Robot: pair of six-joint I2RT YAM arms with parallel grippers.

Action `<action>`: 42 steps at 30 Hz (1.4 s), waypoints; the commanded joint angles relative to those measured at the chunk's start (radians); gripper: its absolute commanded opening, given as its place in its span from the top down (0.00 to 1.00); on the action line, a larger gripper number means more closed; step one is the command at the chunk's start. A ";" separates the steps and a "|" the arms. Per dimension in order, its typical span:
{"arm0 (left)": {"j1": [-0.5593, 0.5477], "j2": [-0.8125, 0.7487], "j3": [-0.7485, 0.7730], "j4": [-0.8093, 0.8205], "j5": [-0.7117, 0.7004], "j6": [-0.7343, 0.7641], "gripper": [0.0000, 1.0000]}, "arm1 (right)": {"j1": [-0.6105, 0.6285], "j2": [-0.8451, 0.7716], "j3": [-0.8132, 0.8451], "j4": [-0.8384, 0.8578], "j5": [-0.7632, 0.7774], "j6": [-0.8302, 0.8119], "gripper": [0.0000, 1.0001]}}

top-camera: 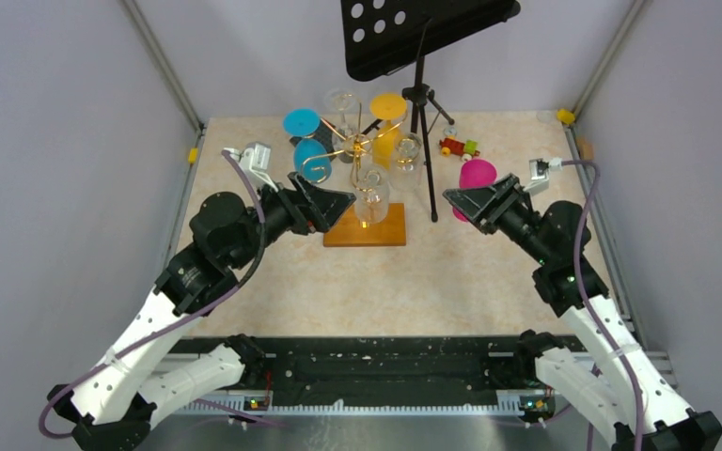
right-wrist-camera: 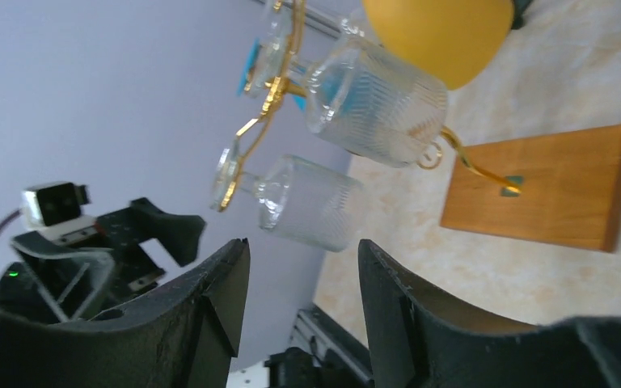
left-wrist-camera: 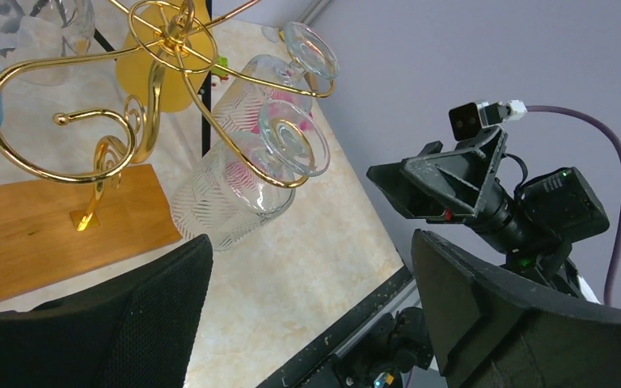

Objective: Take the wine glass off the wine glass rack

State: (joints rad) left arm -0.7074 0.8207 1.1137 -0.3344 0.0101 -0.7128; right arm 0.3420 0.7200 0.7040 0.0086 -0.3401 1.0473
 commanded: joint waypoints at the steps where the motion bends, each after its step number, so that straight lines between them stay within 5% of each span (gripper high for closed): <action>1: 0.001 -0.010 0.002 0.055 -0.016 -0.014 0.03 | 0.015 0.009 0.055 0.214 -0.048 0.202 0.46; 9: 0.002 -0.056 -0.037 0.072 -0.035 0.090 0.02 | 0.190 0.164 0.132 0.272 0.037 0.223 0.35; 17: 0.001 -0.062 -0.021 0.036 -0.016 0.205 0.02 | 0.394 0.331 0.198 0.322 0.267 0.182 0.41; 27: 0.002 -0.101 -0.064 0.058 -0.016 0.216 0.02 | 0.430 0.380 0.208 0.355 0.404 0.200 0.43; 33: 0.002 -0.104 -0.060 0.025 -0.033 0.216 0.02 | 0.430 0.399 0.237 0.330 0.431 0.200 0.62; 42: 0.002 -0.103 -0.066 0.017 -0.040 0.207 0.02 | 0.430 0.425 0.270 0.309 0.425 0.227 0.76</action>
State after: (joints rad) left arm -0.7074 0.7265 1.0561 -0.3191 -0.0193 -0.5163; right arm 0.7624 1.1458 0.9257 0.2916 0.0677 1.2579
